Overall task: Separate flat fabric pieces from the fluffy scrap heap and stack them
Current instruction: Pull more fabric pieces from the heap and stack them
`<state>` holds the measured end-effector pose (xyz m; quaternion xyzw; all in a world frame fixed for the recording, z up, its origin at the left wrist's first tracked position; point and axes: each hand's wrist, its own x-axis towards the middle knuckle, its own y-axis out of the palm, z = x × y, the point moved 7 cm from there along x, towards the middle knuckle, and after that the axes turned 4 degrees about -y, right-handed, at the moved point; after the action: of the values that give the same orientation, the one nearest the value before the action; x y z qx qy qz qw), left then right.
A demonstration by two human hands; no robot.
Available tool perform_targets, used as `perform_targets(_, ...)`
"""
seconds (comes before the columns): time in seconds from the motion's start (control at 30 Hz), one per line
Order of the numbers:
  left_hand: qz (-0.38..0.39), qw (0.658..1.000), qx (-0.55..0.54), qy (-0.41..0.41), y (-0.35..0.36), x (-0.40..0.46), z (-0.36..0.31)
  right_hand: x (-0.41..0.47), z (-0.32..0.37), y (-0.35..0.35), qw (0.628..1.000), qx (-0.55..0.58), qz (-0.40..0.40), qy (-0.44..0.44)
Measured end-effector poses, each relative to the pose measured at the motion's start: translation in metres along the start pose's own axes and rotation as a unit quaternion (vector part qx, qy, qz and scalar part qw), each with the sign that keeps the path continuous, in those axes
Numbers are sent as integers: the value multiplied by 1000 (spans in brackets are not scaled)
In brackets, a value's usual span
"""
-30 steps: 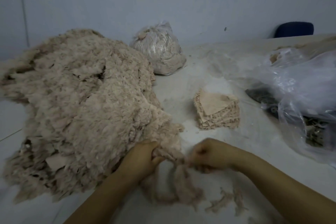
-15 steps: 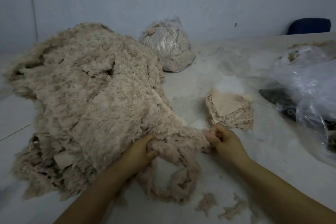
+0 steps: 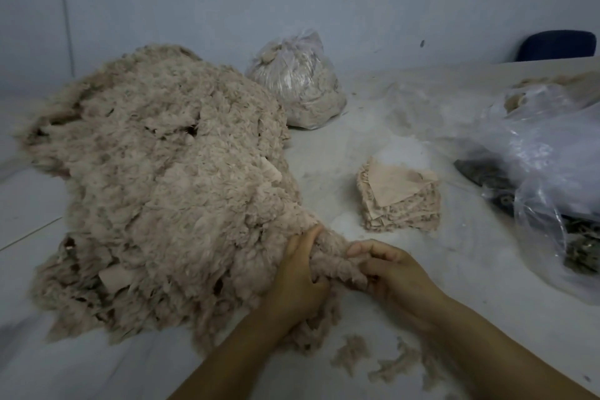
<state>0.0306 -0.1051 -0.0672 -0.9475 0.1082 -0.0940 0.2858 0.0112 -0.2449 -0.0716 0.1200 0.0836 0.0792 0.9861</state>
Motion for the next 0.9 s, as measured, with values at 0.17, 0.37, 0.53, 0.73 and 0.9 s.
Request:
perform_targets(0.17,26,999,-31,-13,-10,-5,-5,7,28,18,874,-448,45,-183)
perform_targets(0.37,71,971,226,15,-35,-15,16,14,55,-8,859,-438,-132,-230)
perform_targets(0.53,7,977,200,-72,-71,5,24,9,60,-31,858,-444,-171,-195)
perform_targets(0.73,-2,992,87,-96,-67,10,5,-6,50,-51,968,-175,-163,-80)
perform_targets(0.9,72,994,-75,12,-14,10,-63,-6,45,-6,996,-63,-31,-60)
